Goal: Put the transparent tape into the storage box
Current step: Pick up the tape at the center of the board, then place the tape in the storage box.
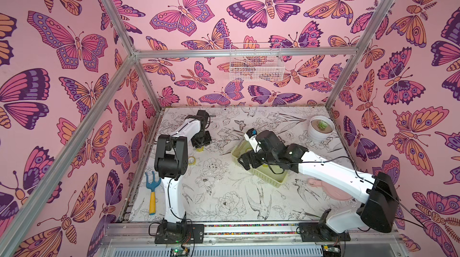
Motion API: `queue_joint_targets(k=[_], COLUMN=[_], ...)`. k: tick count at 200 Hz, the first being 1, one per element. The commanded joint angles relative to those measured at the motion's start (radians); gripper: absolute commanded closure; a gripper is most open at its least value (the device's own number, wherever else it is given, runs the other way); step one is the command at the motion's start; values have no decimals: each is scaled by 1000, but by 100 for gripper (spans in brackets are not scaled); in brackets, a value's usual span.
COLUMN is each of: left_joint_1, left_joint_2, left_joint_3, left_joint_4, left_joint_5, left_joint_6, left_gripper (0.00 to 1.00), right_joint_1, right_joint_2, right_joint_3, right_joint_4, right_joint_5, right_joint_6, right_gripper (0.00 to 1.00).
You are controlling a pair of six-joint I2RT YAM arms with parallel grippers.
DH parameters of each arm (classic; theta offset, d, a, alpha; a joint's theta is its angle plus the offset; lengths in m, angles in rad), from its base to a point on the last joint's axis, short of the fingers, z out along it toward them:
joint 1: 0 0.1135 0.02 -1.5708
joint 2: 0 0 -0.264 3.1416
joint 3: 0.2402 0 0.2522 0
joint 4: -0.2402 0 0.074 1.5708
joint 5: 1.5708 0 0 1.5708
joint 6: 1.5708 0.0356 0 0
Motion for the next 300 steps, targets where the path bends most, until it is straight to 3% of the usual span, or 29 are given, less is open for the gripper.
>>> queue_joint_targets(k=[1,31,49,75,157,195,234,300], left_joint_1=[12,16,15,14,-77,-188,-350,-610], left_joint_2=[39,67,71,55,-171,-272,-302,-164], left_joint_3=[26,34,32,15,-94,-97,-15,154], left_joint_4=[-1,1,1,7,0,-8,-39,-52], left_joint_5=[4,4,6,16,49,130,122,178], left_joint_6=[28,40,38,31,-3,-53,-87,-149], left_gripper=[62,62,68,94,95,94,92,90], right_joint_1=[-6,-6,-6,-5,-6,-25,-39,-44], right_joint_2=[-21,-29,-37,-51,-149,-253,-379,-618], right_joint_3=[22,14,6,-9,-88,-155,-220,-306], right_joint_4=[-28,-32,-31,-22,-64,-109,-176,-325], right_joint_5=[16,19,27,38,156,228,294,403], right_joint_6=[5,11,16,24,68,91,117,181], right_gripper=[1,1,1,1,1,1,1,1])
